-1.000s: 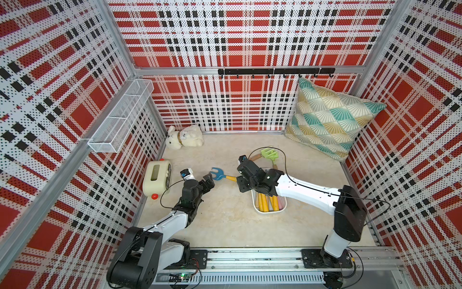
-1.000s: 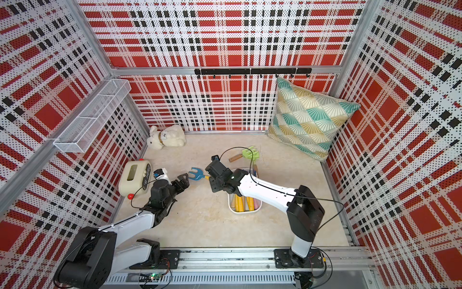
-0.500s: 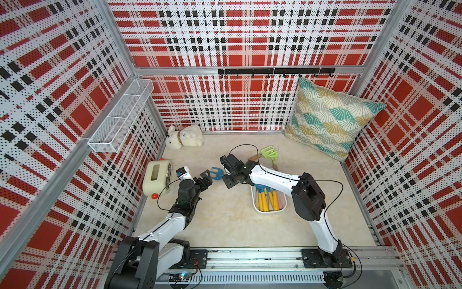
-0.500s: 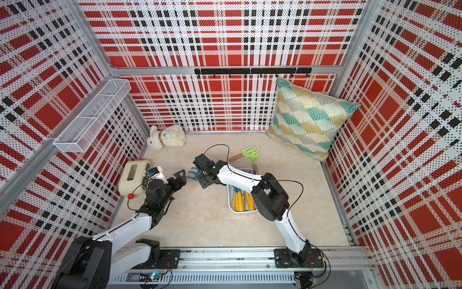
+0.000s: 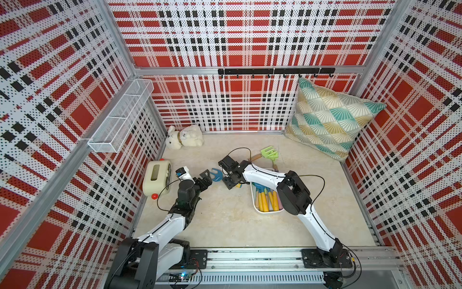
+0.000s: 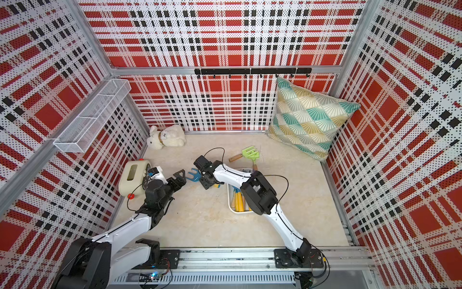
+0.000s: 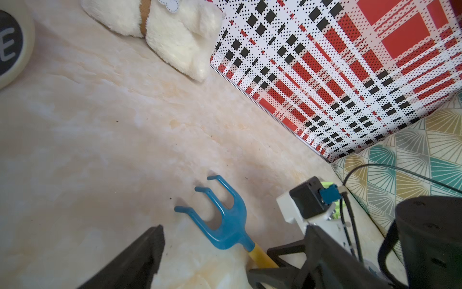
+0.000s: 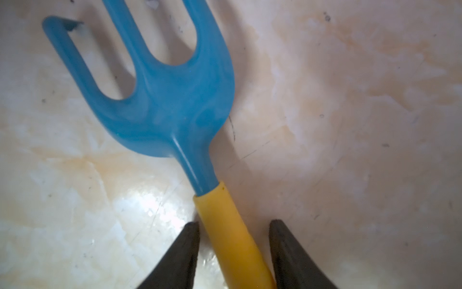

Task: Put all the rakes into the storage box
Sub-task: Pick up the rake at the center of the board.

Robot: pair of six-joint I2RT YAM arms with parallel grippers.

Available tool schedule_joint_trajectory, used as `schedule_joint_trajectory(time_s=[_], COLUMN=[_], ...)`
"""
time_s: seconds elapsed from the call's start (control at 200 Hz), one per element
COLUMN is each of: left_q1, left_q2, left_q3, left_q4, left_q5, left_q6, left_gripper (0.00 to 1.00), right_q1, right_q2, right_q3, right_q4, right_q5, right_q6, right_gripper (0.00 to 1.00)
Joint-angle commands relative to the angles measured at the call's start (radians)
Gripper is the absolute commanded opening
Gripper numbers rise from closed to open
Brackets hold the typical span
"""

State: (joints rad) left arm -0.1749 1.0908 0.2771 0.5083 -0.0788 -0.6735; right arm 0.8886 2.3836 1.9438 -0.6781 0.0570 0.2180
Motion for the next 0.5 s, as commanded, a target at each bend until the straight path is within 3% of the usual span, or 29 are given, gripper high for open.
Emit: schedule_joint_trajectory(time_s=[0.0,0.281,0.386,0.491], left_q1=[0.008,-0.019,-0.066,-0.167], left_q2=[-0.014,-0.067,-0.109,-0.143], left_q3=[-0.013,-0.031,-0.030,-0.012], left_q4=[0.019,0.027,0.020,-0.015], left_q5=[0.004,-0.009,-0.063,-0.130], left_q6=[0.002,0.011,0.033,0.062], left_gripper=[0.94,0.93,0.92,0.92], right_q1=[0.041,0.071,0.070,0.068], right_q2=[-0.022,-0.164,-0.305,-0.420], right_q3=[-0.061,-0.182,-0.305,-0.391], right_q4=[-0.021,0.055,0.153,0.200], right_q5=[-0.041,-0.011,0.002,0.022], right_q6=[0.032,0.180,0.228,0.260], right_gripper=[0.45,0.01,0.00,0.00])
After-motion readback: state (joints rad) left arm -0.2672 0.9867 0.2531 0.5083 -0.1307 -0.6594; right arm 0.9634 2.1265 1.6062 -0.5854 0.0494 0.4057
